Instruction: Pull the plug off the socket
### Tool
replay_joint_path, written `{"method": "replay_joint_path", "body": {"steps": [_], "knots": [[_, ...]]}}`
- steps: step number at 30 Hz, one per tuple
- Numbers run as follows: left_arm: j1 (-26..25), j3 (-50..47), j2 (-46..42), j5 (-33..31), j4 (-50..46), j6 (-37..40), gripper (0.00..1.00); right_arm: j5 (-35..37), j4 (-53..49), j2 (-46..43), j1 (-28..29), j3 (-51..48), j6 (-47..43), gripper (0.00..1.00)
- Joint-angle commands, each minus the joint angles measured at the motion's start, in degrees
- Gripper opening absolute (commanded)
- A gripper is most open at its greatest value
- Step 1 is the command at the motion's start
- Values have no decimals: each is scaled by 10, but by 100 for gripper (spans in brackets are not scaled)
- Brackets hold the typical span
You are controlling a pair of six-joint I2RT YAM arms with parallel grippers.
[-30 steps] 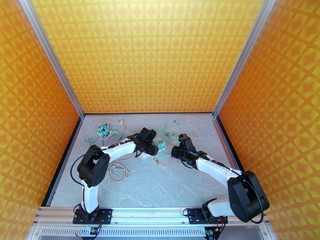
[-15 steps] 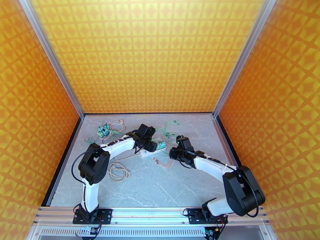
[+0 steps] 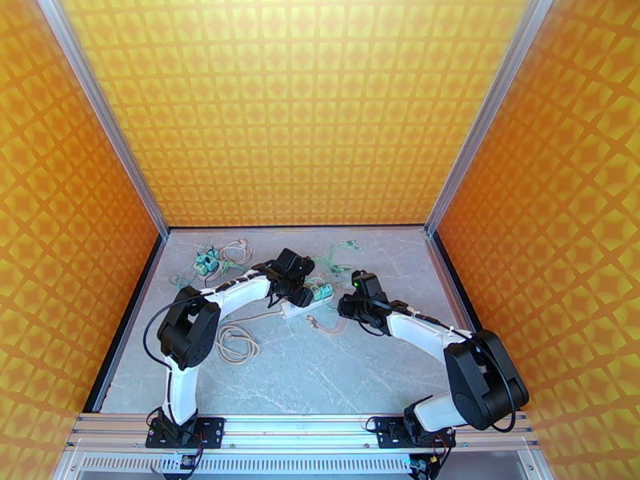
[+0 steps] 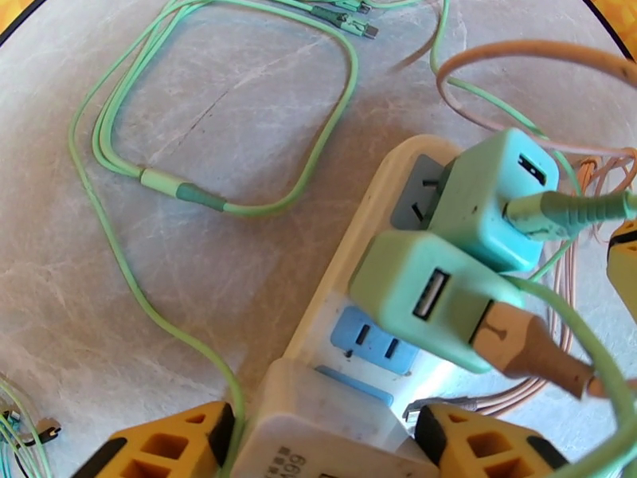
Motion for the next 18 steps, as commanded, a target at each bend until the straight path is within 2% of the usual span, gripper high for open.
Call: {"method": "replay_joint_path", "body": {"steps": [1, 6, 10, 14, 18], "knots": [[-29, 5, -8, 23, -55, -11, 61, -8, 3, 1, -1, 6, -15, 15], [-30, -12, -42, -15, -58, -51, 67, -14, 8, -11, -1, -3, -16, 16], [-18, -18, -86, -18, -63, -77, 70, -36, 18, -22, -1, -12, -21, 19], [22, -35, -137, -18, -58, -105, 74, -40, 27, -22, 12, -9, -14, 24], [45, -76, -165, -16, -36, -120, 70, -18, 33, 15, 30, 7, 19, 24]]}}
